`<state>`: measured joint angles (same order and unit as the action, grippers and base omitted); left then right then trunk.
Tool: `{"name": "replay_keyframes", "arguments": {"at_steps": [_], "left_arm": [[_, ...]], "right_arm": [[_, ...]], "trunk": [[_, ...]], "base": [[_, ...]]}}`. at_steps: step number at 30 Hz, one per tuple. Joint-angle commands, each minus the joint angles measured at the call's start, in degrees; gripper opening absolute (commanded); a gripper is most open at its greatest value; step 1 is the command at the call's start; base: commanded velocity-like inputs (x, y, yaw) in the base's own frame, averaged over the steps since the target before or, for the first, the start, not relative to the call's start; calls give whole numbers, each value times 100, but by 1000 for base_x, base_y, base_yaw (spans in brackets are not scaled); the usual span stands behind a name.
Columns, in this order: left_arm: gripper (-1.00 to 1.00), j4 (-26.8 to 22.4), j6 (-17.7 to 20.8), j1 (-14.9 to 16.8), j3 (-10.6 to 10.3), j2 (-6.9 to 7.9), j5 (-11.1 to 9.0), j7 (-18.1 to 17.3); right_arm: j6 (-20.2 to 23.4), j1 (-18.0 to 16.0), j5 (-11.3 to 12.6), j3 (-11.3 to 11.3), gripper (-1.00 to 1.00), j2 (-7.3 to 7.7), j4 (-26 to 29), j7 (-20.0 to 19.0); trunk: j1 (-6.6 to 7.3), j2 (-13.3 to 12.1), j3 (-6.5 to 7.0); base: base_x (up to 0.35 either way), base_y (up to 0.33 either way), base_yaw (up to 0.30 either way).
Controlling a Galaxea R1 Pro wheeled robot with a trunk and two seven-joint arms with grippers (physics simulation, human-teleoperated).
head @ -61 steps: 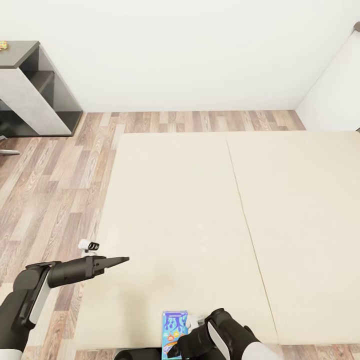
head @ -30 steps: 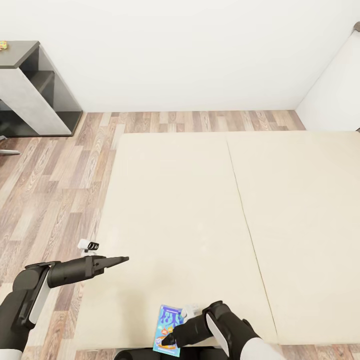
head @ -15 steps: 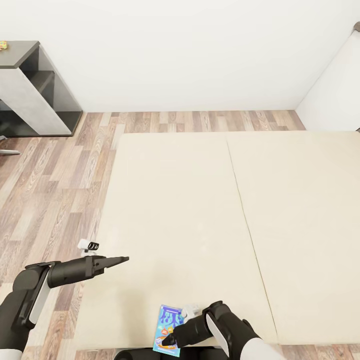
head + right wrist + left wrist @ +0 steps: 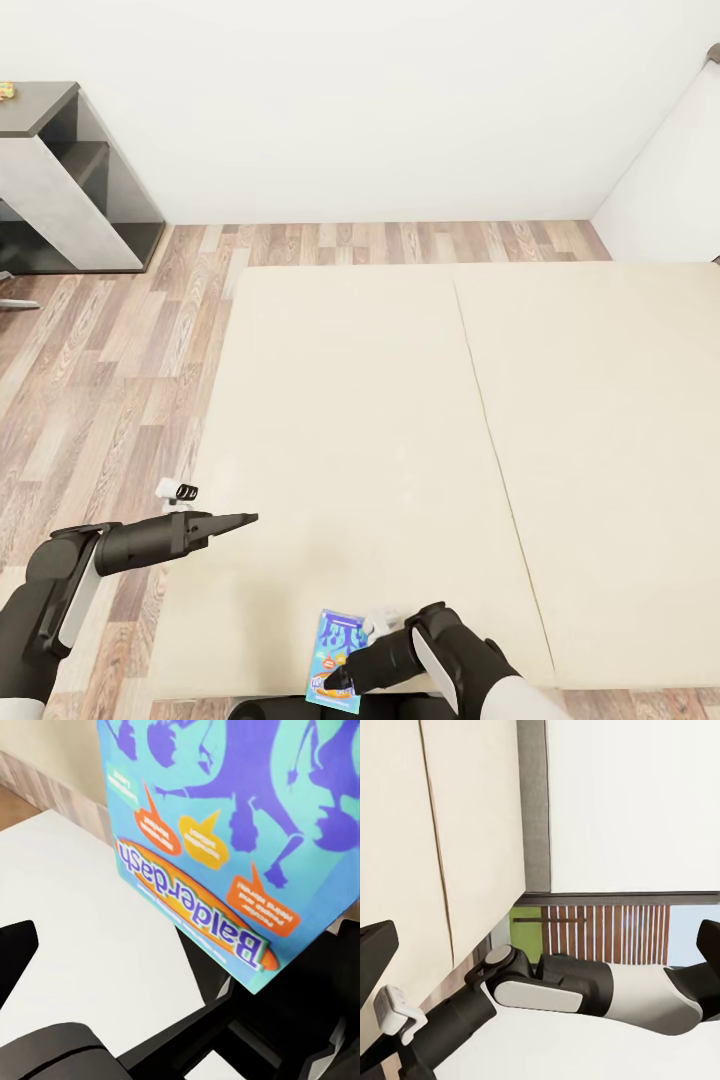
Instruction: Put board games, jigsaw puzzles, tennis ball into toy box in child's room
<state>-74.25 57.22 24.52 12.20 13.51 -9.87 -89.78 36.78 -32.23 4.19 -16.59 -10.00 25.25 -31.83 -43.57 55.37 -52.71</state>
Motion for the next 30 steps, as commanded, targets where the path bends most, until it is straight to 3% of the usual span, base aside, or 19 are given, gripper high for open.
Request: {"name": "replay_keyframes", "arguments": {"at_steps": [1, 12, 19, 30], "left_arm": [[100, -2, 61, 1, 0, 2, 3, -22], [100, -2, 61, 1, 1, 6, 3, -22], [100, -2, 61, 1, 9, 11, 3, -22], [100, -2, 61, 1, 7, 10, 3, -22]], "right_arm": [[37, -2, 44, -11, 100, 0, 15, 16], [-8, -2, 47, -20, 100, 0, 530, 18], [-337, -2, 43, -16, 100, 0, 581, 2], [-239, -2, 50, -4, 100, 0, 543, 10]], "trunk": [[-1, 3, -3], [-1, 3, -3], [-1, 3, -3], [-1, 3, -3]], "base": [[0, 0, 0], [0, 0, 0], [0, 0, 0], [0, 0, 0]]}}
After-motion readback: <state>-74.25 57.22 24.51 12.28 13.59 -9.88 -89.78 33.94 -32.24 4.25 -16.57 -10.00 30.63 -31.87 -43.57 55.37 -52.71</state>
